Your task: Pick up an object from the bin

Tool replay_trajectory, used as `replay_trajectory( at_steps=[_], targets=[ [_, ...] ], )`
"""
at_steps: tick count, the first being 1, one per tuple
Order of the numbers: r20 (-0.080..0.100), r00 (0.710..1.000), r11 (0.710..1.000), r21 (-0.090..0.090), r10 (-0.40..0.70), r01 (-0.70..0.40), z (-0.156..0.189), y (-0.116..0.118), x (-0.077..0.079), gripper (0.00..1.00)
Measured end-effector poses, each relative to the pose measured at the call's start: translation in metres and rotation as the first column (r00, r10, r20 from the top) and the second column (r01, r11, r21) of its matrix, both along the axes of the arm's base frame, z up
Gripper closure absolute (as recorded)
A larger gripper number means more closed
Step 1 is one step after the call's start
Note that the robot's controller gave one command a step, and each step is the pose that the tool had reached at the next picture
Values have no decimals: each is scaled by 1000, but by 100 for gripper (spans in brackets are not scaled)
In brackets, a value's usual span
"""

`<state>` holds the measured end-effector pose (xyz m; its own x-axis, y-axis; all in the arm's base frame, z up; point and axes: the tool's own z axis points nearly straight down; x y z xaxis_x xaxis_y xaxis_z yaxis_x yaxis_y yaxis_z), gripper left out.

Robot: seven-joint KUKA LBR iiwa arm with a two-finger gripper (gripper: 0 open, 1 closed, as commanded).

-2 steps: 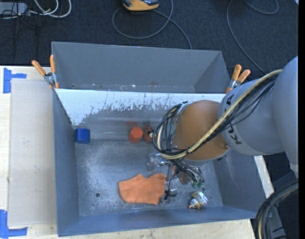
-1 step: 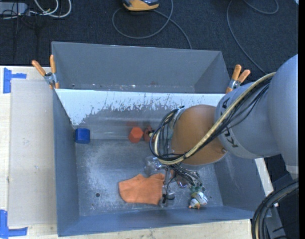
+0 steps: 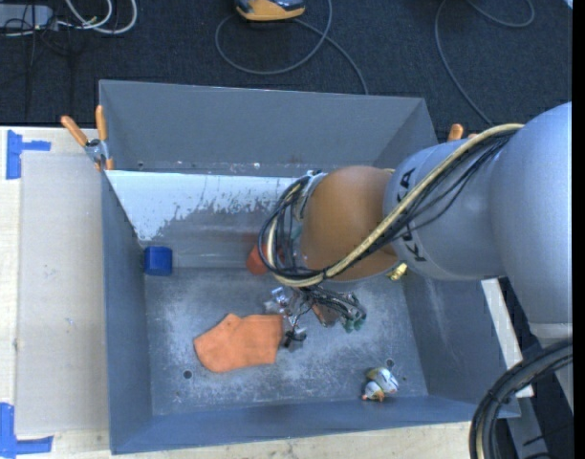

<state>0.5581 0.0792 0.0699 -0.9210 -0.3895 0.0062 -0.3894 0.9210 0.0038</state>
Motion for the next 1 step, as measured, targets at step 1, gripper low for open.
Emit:
replay_trajectory(
  at_steps=[1],
  targets=[
    [0, 1000, 1000, 0, -1, 1, 0, 0, 0, 100]
  ],
)
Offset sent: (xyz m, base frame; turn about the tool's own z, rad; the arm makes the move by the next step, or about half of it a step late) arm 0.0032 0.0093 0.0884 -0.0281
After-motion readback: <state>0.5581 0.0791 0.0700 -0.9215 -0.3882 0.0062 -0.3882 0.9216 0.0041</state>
